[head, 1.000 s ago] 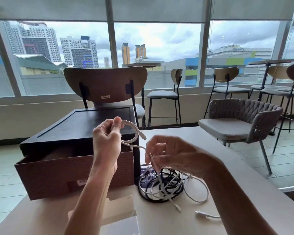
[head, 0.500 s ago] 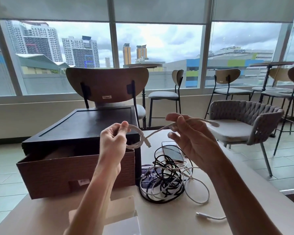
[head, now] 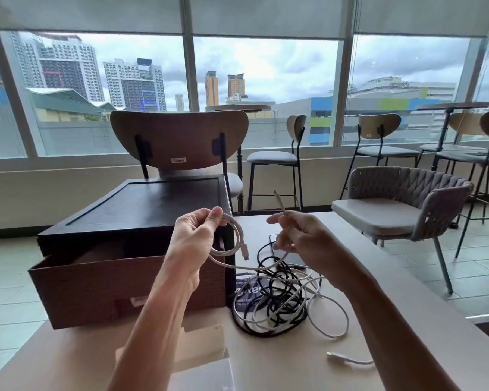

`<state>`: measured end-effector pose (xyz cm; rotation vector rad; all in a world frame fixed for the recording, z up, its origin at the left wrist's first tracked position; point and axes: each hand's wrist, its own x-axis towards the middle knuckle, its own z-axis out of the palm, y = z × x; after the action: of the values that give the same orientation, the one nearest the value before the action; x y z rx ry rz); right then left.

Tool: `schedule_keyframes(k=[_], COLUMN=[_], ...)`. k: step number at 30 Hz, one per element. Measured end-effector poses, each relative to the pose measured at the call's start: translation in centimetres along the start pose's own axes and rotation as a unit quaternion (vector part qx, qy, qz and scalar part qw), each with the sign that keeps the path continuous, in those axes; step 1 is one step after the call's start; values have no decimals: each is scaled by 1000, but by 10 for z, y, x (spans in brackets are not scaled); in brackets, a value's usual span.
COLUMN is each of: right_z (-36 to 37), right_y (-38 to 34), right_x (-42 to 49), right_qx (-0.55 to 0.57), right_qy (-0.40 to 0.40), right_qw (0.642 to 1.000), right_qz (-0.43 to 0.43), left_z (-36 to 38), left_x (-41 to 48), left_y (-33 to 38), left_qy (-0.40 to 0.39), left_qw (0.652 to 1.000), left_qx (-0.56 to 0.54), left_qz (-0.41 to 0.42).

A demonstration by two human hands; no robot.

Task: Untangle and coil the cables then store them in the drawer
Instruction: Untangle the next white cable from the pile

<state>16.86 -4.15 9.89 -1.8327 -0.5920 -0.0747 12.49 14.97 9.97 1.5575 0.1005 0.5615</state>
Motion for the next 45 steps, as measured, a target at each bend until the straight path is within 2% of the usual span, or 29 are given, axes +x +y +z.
schedule_keyframes(k=[2,4,7,9,11,13,17,22,24,28,30,34,45], right_z=[1,0,-4,-7,-6,-3,1,-3,-5,-6,-9,-8,-5], right_y=[-5,-12,-14,-9,-2,5,10,12,10,3,6,9,15], right_x=[-3,-4,-2,2,4,5,6,5,4,1,1,-4,-1], right_qx=[136,277,376,310,114,-30,-82,-139,-117,28,66,5,32], right_qy=[17,30,52,77,90,74,28,31,13,-72,-112,-177,-125], right_qw=[991,960,925,947,988,992,994,988,991,997,992,984,992], right_qz=[-8,-15,-5,-12,-60,-98,-71,-59,-60,-8,4,-26,16], left_z=[2,4,8,12,15,17,15,17,19,18,20,22,27], left_x=[-2,-4,-8,-12,-15,-17,-17,-18,-19,-16,-16,-16,-12], left_y=[0,-1,-3,-2,2,5,6,5,4,0,-1,-5,-13], left_qy=[-26,-62,-116,-146,-160,-169,-175,-179,-179,-172,-179,-187,-169], left_qw=[999,994,984,976,970,967,966,965,965,973,977,979,976], left_qx=[34,81,133,155,178,188,181,182,180,144,109,67,133], left_qz=[25,32,37,42,44,45,58,68,69,55,44,43,34])
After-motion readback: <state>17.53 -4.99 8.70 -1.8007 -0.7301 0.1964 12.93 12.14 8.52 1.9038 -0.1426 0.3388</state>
